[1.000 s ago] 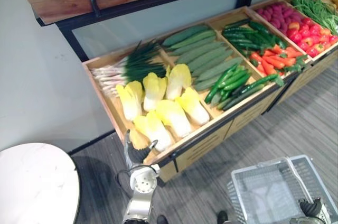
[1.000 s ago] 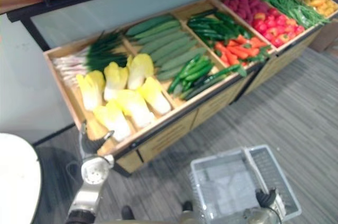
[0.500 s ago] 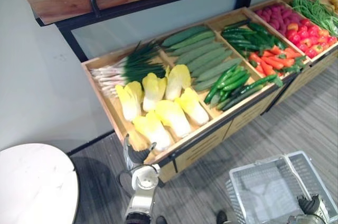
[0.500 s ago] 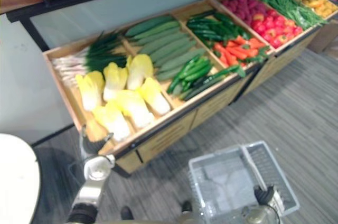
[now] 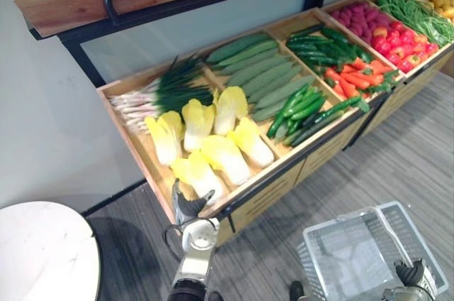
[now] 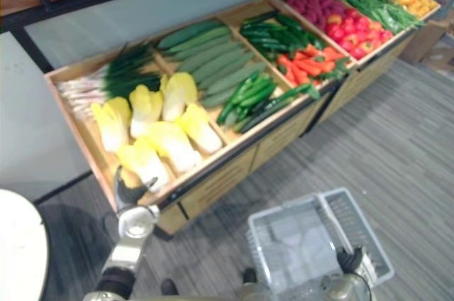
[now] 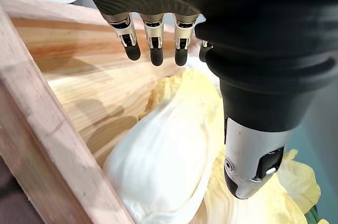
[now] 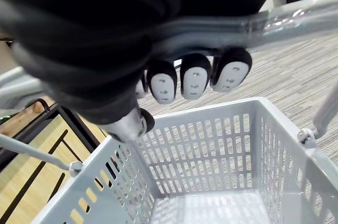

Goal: Pick vegetable in the basket

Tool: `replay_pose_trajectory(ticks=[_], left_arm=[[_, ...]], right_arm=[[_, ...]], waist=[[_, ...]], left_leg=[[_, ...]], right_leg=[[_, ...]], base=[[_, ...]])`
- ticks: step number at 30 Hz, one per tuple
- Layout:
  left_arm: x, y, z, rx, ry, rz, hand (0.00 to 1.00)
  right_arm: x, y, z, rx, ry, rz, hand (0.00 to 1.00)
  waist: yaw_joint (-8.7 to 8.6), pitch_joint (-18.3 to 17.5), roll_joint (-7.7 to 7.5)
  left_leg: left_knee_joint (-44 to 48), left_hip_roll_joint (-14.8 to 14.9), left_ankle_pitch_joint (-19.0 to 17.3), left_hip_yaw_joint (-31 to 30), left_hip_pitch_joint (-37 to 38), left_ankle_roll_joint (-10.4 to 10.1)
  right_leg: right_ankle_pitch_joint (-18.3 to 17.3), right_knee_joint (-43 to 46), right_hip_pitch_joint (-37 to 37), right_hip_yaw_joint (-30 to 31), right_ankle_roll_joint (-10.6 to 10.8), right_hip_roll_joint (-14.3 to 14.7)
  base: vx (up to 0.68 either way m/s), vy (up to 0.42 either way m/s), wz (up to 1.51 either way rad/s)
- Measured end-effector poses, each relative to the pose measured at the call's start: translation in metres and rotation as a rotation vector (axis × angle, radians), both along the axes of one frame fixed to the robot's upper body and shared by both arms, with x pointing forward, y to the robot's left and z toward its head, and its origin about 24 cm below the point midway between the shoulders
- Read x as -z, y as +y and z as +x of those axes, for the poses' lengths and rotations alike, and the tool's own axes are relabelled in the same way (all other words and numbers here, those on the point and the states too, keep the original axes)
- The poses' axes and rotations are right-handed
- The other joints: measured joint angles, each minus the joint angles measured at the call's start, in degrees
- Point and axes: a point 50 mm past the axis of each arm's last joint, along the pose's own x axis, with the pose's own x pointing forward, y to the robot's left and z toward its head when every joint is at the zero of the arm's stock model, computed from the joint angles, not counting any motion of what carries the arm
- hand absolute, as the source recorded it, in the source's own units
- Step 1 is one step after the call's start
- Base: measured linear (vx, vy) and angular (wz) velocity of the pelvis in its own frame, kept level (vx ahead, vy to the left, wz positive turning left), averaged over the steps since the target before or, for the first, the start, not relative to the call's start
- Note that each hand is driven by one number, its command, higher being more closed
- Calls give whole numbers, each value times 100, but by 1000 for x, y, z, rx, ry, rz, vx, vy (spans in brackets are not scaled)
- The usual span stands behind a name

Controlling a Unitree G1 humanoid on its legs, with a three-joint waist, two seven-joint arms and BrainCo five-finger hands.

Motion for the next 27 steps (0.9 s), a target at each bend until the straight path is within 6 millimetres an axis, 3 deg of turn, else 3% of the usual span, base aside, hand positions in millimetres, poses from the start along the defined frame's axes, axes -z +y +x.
replay_pose_trajectory(ticks=[9, 21, 27], left_arm=[[4, -8, 4, 28, 26, -11, 0], [22, -8, 8, -87, 115, -123, 0], [19, -3, 15, -177, 103, -178, 0]], right_arm=[[0, 1, 1, -2, -6, -12, 100], [1, 4, -1, -20, 7, -10, 100], [1, 6, 3, -49, 8, -16, 100]], waist=[[-7, 0, 0], [-28, 5, -7], [-99, 35, -55]], left_leg=[[1, 36, -15, 47, 0, -22], [1, 35, -24, 120, -4, -33], [1, 41, -43, 192, -12, -59]], right_leg=[[0, -8, -26, 42, -1, 38], [1, -2, -91, 126, 0, 42], [1, -22, -160, 200, 0, 48]], base=[[6, -2, -2], [6, 0, -3], [4, 0, -6]])
